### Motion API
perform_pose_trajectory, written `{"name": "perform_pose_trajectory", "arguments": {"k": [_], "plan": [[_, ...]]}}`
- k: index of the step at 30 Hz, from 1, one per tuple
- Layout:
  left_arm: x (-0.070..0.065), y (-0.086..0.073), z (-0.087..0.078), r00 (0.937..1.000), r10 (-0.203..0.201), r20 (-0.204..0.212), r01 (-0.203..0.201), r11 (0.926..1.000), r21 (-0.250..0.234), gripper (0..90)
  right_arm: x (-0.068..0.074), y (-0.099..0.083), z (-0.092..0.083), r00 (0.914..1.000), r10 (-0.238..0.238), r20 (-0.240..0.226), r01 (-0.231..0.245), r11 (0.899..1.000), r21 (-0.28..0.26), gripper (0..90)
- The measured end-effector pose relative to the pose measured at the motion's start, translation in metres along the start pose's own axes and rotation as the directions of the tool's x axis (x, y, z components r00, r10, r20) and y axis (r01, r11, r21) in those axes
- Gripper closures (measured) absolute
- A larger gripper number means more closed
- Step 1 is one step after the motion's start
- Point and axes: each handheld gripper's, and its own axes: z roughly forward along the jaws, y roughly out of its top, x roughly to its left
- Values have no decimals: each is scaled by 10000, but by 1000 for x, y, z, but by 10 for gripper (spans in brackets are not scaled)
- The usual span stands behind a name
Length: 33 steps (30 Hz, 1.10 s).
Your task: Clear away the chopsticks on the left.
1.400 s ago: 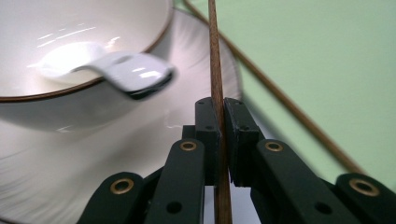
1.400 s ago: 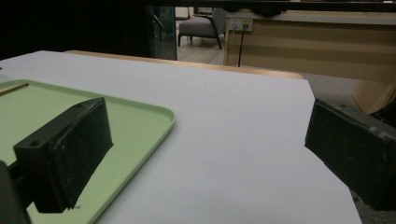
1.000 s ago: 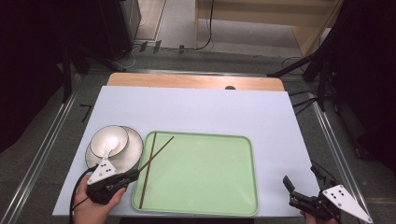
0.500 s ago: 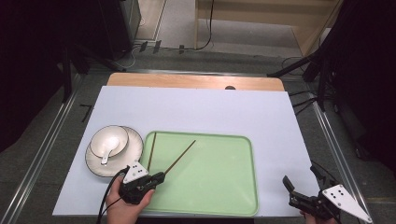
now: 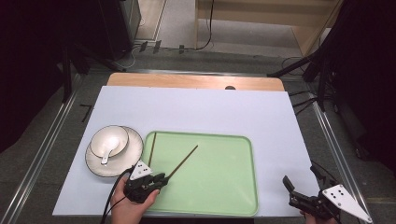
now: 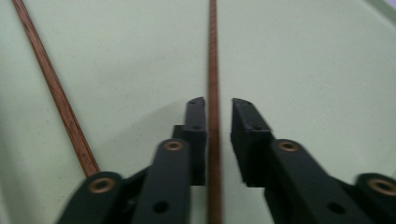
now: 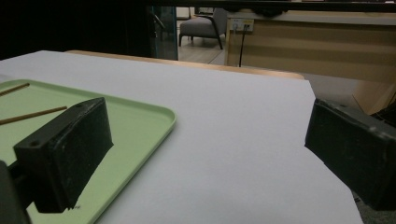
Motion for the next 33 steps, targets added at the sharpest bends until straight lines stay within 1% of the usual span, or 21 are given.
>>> {"name": "perform_pose_trajectory", "arguments": {"k": [3, 5, 7, 8, 9, 10, 11, 12, 13, 14, 15, 16, 20, 24, 25, 28, 29, 30, 31, 32, 33], "plan": [[0, 3, -4, 10000, 36, 2, -36, 9995, -310, 704, 0, 0, 0, 10000, 0, 2, 0, 10000, -11, 8], [0, 7, -6, 9998, 173, 23, -172, 9987, -476, 784, 0, 0, 0, 10000, 17, 5, -17, 10000, -18, 8], [-3, 13, -5, 9990, 405, 200, -395, 9980, -500, 884, -1, 0, 0, 10000, 23, -7, -23, 10000, -15, 8], [-6, 17, -2, 9981, 556, 274, -543, 9975, -457, 900, 0, 0, 0, 10000, 35, -3, -35, 10000, -9, 8], [-9, 21, 1, 9969, 687, 390, -672, 9969, -403, 900, -1, 0, 0, 10000, 9, -4, -9, 10000, -10, 8], [-16, 28, 10, 9944, 940, 486, -925, 9952, -330, 900, 0, 0, 0, 10000, 31, -4, -31, 10000, -20, 8], [-18, 32, 16, 9933, 1029, 522, -1019, 9946, -217, 900, 0, 0, 0, 10000, 33, -13, -33, 10000, -24, 8], [-20, 35, 21, 9930, 1034, 575, -1027, 9946, -146, 900, 0, 0, 0, 10000, 14, -18, -14, 10000, -34, 8], [-20, 35, 21, 9930, 1034, 575, -1027, 9946, -146, 900, 0, 0, 0, 10000, 14, -18, -14, 10000, -34, 8], [-23, 41, 32, 9925, 1047, 628, -1047, 9945, -26, 900, 0, 0, 0, 10000, 30, -37, -30, 10000, -17, 8], [-23, 41, 32, 9925, 1047, 628, -1047, 9945, -26, 900, 0, 0, 0, 10000, 30, -37, -30, 10000, -17, 8], [-25, 43, 37, 9923, 1055, 647, -1058, 9944, 20, 900, 0, 0, 0, 10000, 32, -52, -32, 10000, -19, 8], [-26, 49, 55, 9921, 1135, 537, -1154, 9927, 338, 900, 0, 0, 0, 10000, 44, -77, -44, 10000, -25, 8], [-25, 50, 65, 9904, 1333, 364, -1353, 9889, 608, 900, -1, 0, 0, 9999, 70, -104, -71, 10000, -26, 8], [-24, 50, 66, 9911, 1281, 358, -1301, 9897, 603, 900, -1, 0, 0, 9999, 72, -111, -73, 10000, -35, 8], [-20, 51, 65, 9939, 1098, 85, -1101, 9924, 544, 900, -1, 0, 0, 9999, 64, -127, -64, 10000, -54, 8], [-18, 50, 64, 9950, 1000, 9, -999, 9937, 504, 900, -1, -1, 0, 9999, 103, -120, -103, 9999, -39, 8], [-12, 50, 62, 9969, 754, -218, -744, 9963, 421, 900, -1, -1, 0, 9999, 83, -130, -84, 10000, -28, 8], [-12, 50, 62, 9969, 754, -218, -744, 9963, 421, 900, -1, -1, 0, 9999, 83, -130, -84, 10000, -28, 8], [-4, 49, 58, 9977, 511, -447, -494, 9981, 381, 900, -1, 0, 0, 9999, 69, -133, -70, 10000, -37, 8], [-4, 49, 58, 9977, 511, -447, -494, 9981, 381, 900, -1, 0, 0, 9999, 69, -133, -70, 10000, -37, 8]]}}
